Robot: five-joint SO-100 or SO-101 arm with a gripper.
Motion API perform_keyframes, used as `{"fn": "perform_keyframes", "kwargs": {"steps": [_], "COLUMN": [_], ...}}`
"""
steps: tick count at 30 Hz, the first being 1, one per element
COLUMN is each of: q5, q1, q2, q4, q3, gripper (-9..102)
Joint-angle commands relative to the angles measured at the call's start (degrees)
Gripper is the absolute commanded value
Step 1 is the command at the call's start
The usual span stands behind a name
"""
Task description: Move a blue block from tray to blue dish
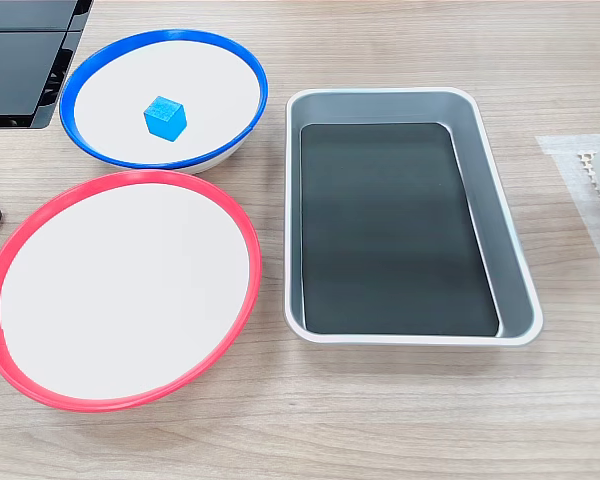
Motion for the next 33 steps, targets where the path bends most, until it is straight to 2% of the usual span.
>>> {"fn": "perform_keyframes", "kwargs": {"steps": [1,6,8,10,16,21,28,33], "q5": [16.7,17.8,15.4,11.9,4.7,3.4,4.7,5.3], "q1": [-1.4,-6.5,-7.1,-6.7,-5.5,-4.6,-2.4,-1.8], "q2": [18.7,38.5,45.3,51.2,62.4,68.2,72.2,72.2], "q4": [7.7,34.8,42.7,47.2,50.4,51.6,57.1,57.3], "q3": [6.6,16.2,21.8,27.9,41.0,47.5,49.1,49.1], "gripper": [0,0,0,0,0,0,0,0]}}
